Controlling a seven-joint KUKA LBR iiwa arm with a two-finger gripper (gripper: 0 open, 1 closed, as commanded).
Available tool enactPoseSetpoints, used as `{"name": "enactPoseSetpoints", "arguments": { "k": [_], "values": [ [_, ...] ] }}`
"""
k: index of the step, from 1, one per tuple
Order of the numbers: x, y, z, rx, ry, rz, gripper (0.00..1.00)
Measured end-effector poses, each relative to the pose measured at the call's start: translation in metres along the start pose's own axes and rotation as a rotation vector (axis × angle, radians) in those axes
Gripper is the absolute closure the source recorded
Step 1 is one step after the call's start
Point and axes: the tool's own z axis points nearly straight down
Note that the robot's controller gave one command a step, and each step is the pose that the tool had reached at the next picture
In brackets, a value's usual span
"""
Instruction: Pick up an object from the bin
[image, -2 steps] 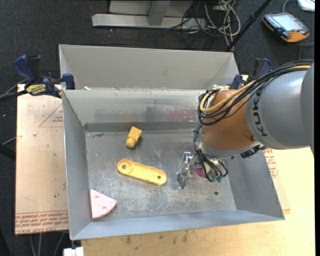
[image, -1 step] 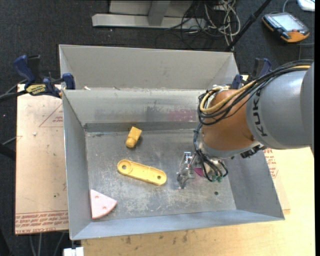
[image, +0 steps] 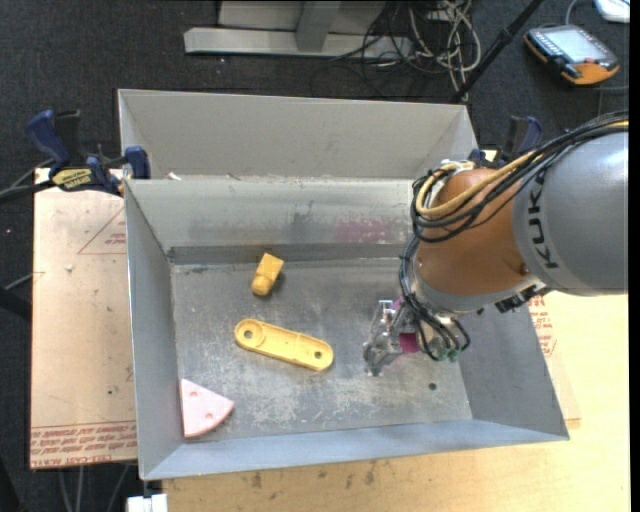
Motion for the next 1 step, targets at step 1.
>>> {"name": "enactPoseSetpoints", "arguments": {
  "k": [1],
  "values": [
    [-0.0009,-0.0082,-0.0579,0.000,0.000,-0.022,1.00]
  ]
}}
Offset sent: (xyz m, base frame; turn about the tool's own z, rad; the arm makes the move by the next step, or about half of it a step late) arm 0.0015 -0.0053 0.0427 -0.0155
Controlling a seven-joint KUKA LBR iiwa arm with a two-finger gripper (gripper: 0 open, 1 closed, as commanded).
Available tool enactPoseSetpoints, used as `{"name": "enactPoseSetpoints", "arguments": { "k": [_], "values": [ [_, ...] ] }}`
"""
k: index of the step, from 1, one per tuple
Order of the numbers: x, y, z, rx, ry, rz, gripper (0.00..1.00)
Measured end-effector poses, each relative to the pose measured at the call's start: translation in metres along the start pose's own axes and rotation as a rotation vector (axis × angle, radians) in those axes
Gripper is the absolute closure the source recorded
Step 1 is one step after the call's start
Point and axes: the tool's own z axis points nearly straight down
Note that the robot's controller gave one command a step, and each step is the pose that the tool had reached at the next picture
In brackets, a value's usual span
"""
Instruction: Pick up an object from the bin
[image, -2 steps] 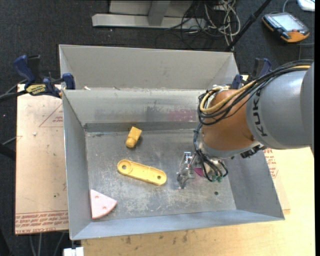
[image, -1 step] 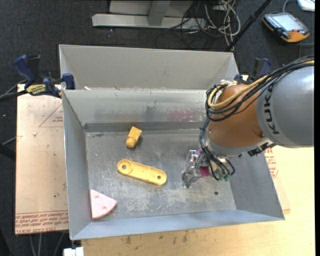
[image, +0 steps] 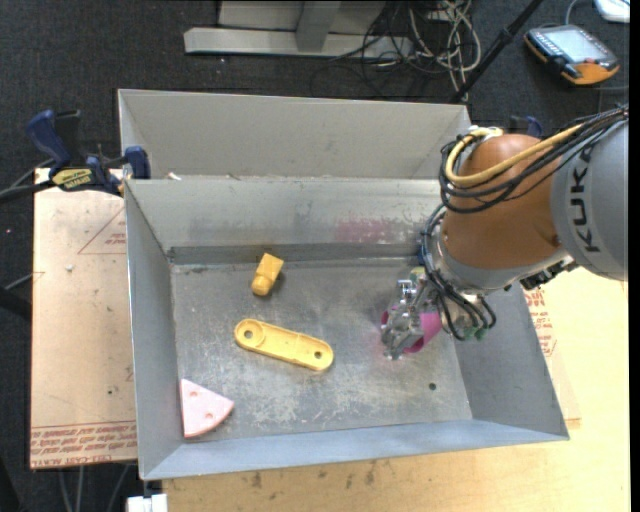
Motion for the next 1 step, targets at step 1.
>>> {"name": "enactPoseSetpoints", "arguments": {
  "k": [1],
  "values": [
    [-0.0023,-0.0008,-0.0397,0.001,-0.011,-0.001,1.00]
  ]
}}
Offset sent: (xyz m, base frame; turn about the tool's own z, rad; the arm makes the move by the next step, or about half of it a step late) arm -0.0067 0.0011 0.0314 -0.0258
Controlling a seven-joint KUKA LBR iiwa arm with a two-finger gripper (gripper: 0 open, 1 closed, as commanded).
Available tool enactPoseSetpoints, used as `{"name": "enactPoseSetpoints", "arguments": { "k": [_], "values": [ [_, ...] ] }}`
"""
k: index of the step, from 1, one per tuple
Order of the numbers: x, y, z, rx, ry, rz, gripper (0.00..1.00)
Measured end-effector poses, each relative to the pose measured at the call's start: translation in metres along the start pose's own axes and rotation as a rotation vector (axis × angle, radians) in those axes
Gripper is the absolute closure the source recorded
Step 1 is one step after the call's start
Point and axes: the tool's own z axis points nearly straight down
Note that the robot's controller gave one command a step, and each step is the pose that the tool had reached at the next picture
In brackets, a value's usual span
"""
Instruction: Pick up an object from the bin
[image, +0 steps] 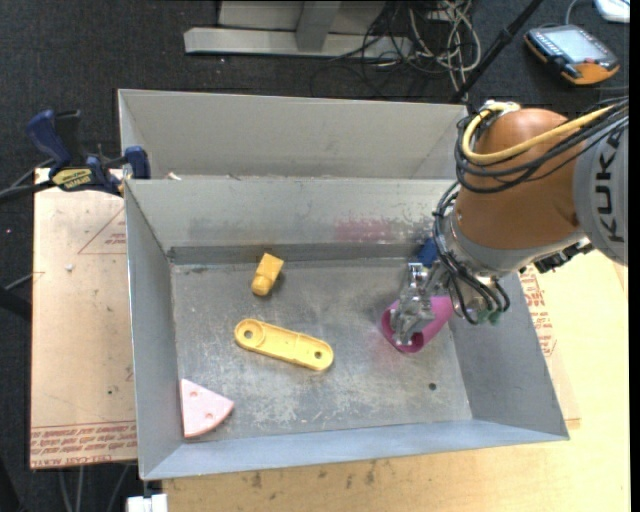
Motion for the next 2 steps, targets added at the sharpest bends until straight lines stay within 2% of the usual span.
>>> {"name": "enactPoseSetpoints", "arguments": {
  "k": [1,2],
  "values": [
    [0.004,0.001,0.002,0.000,0.004,-0.009,1.00],
    [-0.034,0.019,0.091,-0.002,0.008,-0.118,0.00]
  ]
}}
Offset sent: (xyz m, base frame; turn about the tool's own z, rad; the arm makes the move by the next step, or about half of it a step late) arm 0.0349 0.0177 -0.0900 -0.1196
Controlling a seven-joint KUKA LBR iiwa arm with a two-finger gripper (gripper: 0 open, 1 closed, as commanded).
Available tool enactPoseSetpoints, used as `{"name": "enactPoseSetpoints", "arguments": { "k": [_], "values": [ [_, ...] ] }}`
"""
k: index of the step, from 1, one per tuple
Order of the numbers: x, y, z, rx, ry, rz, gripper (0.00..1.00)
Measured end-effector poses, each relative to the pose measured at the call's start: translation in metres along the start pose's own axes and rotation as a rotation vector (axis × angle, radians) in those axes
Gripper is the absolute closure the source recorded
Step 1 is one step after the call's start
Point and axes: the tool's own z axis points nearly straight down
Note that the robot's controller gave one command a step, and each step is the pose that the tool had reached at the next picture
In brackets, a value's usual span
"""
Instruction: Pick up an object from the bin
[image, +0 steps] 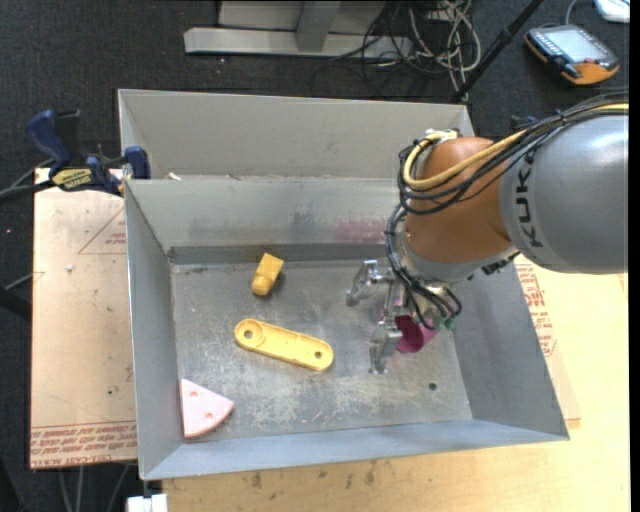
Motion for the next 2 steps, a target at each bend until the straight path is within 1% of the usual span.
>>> {"name": "enactPoseSetpoints", "arguments": {
  "k": [1,2],
  "values": [
    [0.000,0.000,-0.001,0.000,-0.002,0.001,0.00],
    [0.008,0.020,0.021,0.003,-0.005,-0.053,0.00]
  ]
}}
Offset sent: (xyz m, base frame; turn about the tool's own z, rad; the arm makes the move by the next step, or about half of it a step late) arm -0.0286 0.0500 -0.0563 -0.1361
